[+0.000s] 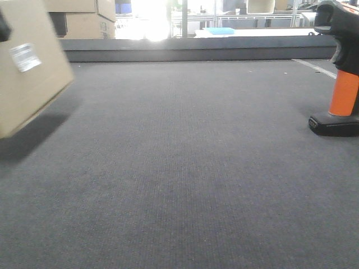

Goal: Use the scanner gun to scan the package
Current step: 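Lower the box back onto the conveyor with the left gripper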

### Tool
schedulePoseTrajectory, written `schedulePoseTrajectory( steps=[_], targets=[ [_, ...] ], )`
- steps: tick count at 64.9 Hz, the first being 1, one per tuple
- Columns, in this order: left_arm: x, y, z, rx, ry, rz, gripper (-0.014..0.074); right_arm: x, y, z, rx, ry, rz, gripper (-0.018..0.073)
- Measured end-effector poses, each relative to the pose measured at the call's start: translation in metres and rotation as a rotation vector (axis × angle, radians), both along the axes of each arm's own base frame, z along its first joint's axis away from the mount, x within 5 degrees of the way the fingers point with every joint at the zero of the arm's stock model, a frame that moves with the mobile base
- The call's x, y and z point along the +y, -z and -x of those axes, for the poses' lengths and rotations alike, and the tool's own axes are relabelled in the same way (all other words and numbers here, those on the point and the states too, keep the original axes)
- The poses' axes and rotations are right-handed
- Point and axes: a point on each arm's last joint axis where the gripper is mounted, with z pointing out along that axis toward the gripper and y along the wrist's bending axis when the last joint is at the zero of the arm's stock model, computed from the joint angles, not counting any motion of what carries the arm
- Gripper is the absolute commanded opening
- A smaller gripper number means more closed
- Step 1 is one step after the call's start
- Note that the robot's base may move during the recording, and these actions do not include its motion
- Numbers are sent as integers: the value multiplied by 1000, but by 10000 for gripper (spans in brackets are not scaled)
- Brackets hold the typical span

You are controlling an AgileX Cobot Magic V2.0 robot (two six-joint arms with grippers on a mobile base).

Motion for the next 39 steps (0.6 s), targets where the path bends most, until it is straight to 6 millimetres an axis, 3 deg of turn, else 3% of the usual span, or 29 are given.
schedulePoseTrajectory(
  steps=[14,39],
  targets=[
    [17,1,1,6,18,-177,4,1,-7,21,-25,-9,63,-157],
    [18,16,2,1,29,-205,4,1,-9,30,-32,-13,93,-157]
  ],
)
